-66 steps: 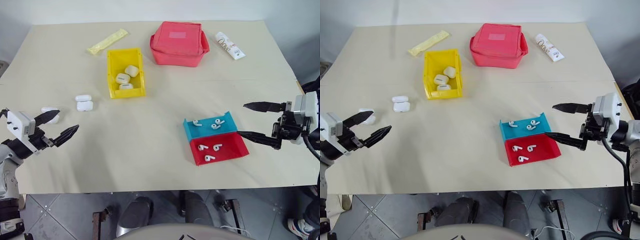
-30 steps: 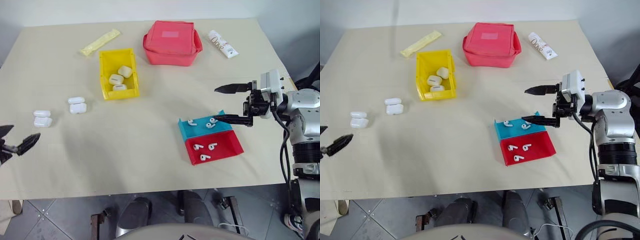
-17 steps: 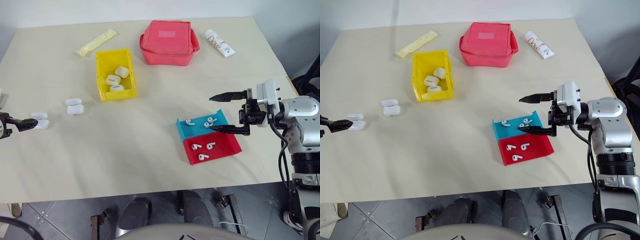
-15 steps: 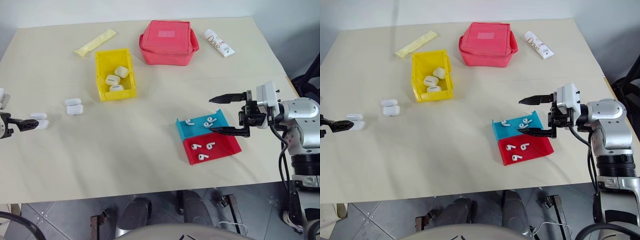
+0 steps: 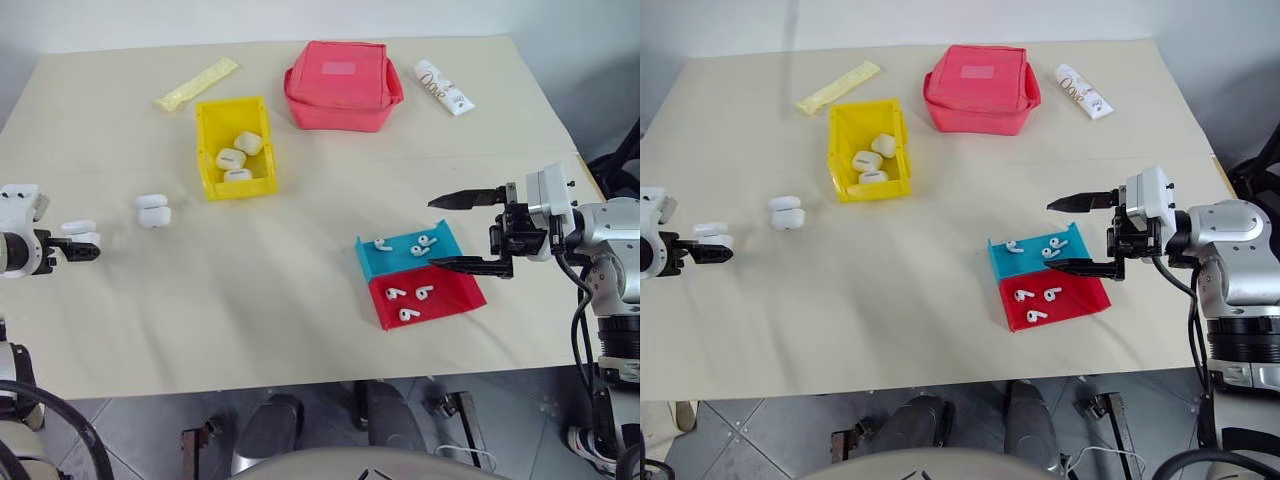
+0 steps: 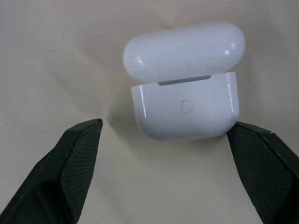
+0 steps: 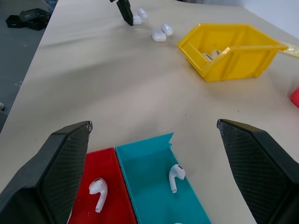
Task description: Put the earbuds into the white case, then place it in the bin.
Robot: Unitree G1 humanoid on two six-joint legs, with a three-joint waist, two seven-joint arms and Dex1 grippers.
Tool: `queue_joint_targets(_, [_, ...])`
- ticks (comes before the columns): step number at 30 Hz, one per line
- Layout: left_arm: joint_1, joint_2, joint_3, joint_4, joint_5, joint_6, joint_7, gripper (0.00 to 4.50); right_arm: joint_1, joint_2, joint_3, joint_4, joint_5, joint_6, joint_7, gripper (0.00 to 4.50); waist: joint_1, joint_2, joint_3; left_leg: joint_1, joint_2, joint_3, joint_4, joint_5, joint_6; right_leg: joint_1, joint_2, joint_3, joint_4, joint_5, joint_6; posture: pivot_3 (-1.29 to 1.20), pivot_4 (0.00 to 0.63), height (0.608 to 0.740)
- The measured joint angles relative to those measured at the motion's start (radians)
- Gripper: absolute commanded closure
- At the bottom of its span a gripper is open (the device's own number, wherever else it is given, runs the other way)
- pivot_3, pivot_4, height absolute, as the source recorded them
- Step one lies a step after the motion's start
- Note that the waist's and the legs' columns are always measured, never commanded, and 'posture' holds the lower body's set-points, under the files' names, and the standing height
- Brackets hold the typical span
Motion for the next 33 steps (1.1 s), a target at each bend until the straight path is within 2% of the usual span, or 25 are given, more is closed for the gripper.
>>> queue_joint_targets(9, [-0.099,-0.049,0.011,0.142,0.043,-0.041,0.037,0.05,-0.01,-0.011,0.001,-0.002,0.001,0.017,0.004,0.0,0.006,0.001,-0.001,0.0,-0.001,-0.001,0.001,0.002,0.0,0.001,-0.001,0.0,0.003,0.0,0.0,0.0,0.15,0.74])
queue_joint_targets(14, [-0.136,-0.072,0.013,0.16,0.064,0.014,0.073,0.05,-0.031,-0.011,0.003,0.011,-0.002,0.017,0.007,0.0,0.011,0.003,-0.002,0.001,-0.002,0.0,0.001,0.002,0.0,0.001,-0.001,0.0,0.004,0.0,0.0,0.0,0.15,0.74])
queue_joint_targets(28, [-0.154,-0.124,0.13,0.193,0.06,0.045,0.186,0.05,-0.053,-0.011,0.022,0.034,-0.011,0.017,0.011,0.0,0.027,0.009,-0.005,0.003,-0.002,0.0,0.002,0.003,-0.001,0.002,-0.002,0.001,0.006,0.0,0.0,0.0,0.15,0.74])
queue_joint_targets(31, [-0.155,-0.139,0.158,0.196,0.059,0.032,0.214,0.66,-0.053,-0.011,0.023,0.034,-0.011,0.017,0.011,0.0,0.029,0.009,-0.006,0.003,-0.002,-0.001,0.002,0.003,-0.001,0.002,-0.002,0.001,0.006,0.0,0.0,0.0,0.15,0.74])
queue_joint_targets(33, [-0.16,-0.154,0.17,0.199,0.058,0.016,0.236,1.25,-0.053,-0.011,0.023,0.034,-0.011,0.018,0.011,0.0,0.03,0.009,-0.006,0.003,-0.002,-0.001,0.002,0.003,-0.002,0.002,-0.002,0.0,0.006,0.0,0.0,0.0,0.15,0.74])
